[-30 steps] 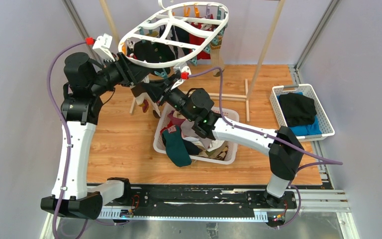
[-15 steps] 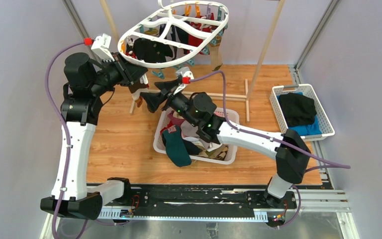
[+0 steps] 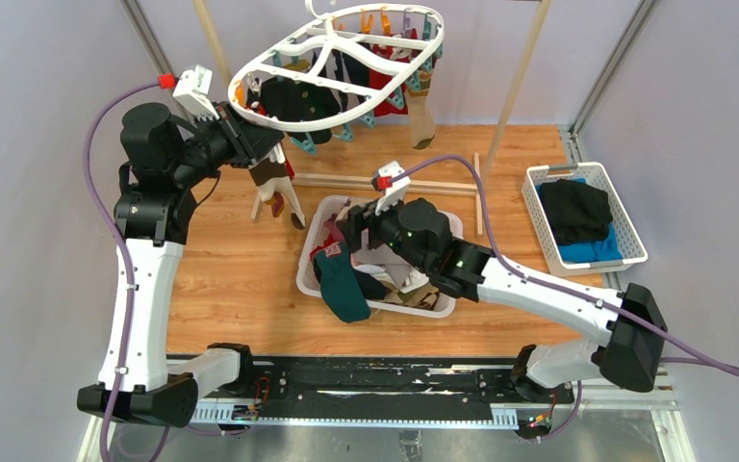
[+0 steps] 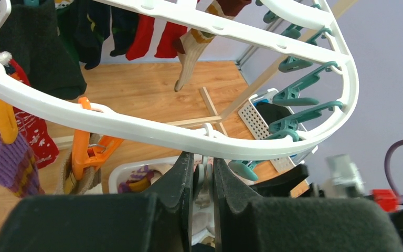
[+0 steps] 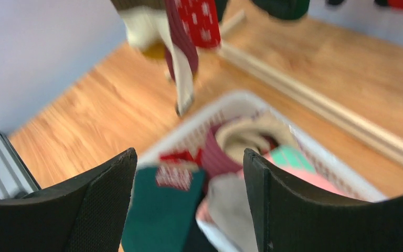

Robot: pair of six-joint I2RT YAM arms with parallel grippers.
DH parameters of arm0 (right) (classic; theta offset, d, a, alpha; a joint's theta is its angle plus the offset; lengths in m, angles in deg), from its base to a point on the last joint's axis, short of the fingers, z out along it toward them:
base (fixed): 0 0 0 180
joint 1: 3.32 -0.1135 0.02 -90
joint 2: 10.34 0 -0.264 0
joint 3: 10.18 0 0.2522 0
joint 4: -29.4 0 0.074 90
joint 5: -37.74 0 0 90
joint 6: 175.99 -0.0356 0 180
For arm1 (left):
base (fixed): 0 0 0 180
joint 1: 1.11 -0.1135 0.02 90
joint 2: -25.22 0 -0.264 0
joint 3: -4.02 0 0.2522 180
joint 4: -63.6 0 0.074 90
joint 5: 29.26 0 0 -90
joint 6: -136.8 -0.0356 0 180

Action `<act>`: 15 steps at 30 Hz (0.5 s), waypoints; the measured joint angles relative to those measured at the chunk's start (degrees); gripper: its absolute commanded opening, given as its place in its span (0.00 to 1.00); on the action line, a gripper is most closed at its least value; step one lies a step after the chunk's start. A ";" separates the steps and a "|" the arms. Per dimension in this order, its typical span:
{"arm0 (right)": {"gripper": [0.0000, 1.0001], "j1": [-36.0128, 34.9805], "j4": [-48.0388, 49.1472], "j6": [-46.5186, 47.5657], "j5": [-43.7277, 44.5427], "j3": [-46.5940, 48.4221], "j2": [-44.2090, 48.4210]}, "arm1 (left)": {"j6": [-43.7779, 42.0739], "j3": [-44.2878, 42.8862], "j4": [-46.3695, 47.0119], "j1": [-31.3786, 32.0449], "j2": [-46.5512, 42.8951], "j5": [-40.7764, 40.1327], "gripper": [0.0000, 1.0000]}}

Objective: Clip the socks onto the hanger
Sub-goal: Open the clamp at the hanger, then pick up the sock from the bin.

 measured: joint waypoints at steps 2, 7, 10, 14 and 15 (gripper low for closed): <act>0.71 0.00 -4.92 0.22 0.00 -2.49 1.40 | 0.00 0.00 -0.04 0.00 0.00 0.00 0.08; 0.71 -1.20 -11.47 0.57 -3.26 -6.60 3.56 | -0.02 -0.04 -0.28 0.00 0.00 0.00 0.08; 0.71 -3.87 -12.63 1.70 -3.69 -4.85 1.36 | -0.15 -0.35 -0.59 -0.02 0.00 -0.13 0.08; 0.66 -8.61 -16.50 7.93 -1.97 6.27 -9.16 | -0.17 -0.63 -0.87 0.00 0.00 -0.33 0.08; 0.65 -9.38 -18.47 9.97 -1.64 10.03 -12.26 | -0.17 -0.68 -0.92 0.00 0.00 -0.37 0.08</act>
